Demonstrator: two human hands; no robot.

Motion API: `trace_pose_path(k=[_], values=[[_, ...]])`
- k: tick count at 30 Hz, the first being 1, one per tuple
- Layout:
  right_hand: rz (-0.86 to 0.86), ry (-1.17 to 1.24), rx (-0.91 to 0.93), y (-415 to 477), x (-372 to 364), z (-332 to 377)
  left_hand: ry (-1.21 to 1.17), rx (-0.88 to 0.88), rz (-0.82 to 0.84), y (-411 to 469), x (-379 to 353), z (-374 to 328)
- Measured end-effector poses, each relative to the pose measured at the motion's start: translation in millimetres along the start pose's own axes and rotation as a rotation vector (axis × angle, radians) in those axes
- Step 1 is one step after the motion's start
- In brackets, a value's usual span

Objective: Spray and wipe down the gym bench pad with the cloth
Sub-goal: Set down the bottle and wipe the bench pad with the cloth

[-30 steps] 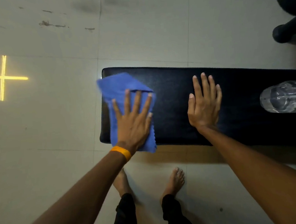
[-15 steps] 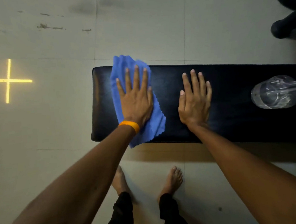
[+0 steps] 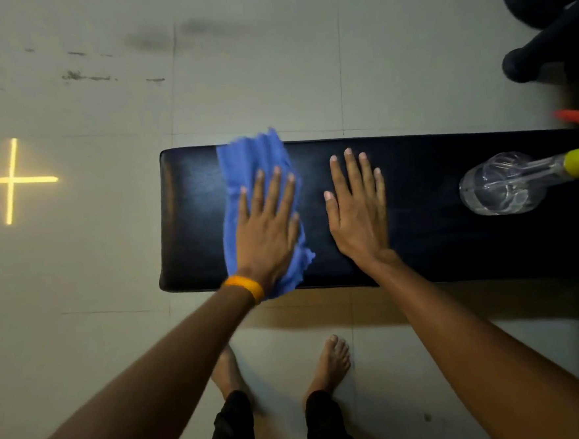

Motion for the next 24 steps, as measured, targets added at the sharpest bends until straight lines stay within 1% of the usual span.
trace_pose_path(k=[2, 4, 6, 8, 9, 10, 11, 12, 13, 14, 15, 18, 20, 22, 24], values=[[0.021, -0.034, 0.014, -11, -1, -22, 0.016, -0.136, 0.065, -30, -15, -19], [0.039, -0.072, 0.005, -25, -3, -49, 0.004, -0.180, 0.070, -28, -16, -15], [0.049, -0.097, 0.016, -34, -4, -65, -0.004, -0.111, 0.011, -4, -9, 0], [0.040, -0.100, 0.020, -35, -4, -65, -0.047, 0.079, -0.064, 21, 0, 11], [0.039, -0.098, 0.016, -34, -5, -64, -0.062, 0.151, -0.087, 26, -1, 5], [0.043, -0.097, 0.012, -34, -5, -63, -0.070, 0.160, -0.090, 25, -5, -10], [0.043, -0.094, 0.011, -34, -5, -62, -0.069, 0.092, -0.067, 18, -12, -30], [0.043, -0.090, 0.015, -35, -5, -63, -0.054, -0.022, -0.018, 8, -22, -50], [0.045, -0.084, 0.021, -35, -6, -64, -0.038, -0.131, 0.029, -2, -29, -63], [0.046, -0.077, 0.028, -36, -6, -66, -0.025, -0.199, 0.058, -7, -33, -69], [0.048, -0.070, 0.036, -35, -6, -68, -0.026, -0.216, 0.060, -5, -35, -68], [0.051, -0.050, 0.045, -35, -6, -71, -0.054, -0.120, 0.019, 5, -32, -63], [0.057, -0.047, 0.038, -35, -4, -68, -0.092, -0.107, 0.041, 5, -29, -67], [0.061, -0.005, -0.027, -36, 1, -61, -0.181, -0.146, 0.060, 4, -20, -67], [0.034, 0.110, -0.172, -37, 12, -51, -0.256, -0.194, 0.027, 2, -4, -55]])
Point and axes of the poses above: each hand's wrist, its own y-axis towards the middle knuckle, its own x-axis out of the back of the hand, z = x × y, the point moved 5 cm from there along y, towards the middle knuckle, and after that the axes turned 13 degrees about -y, right-handed, at the moved point
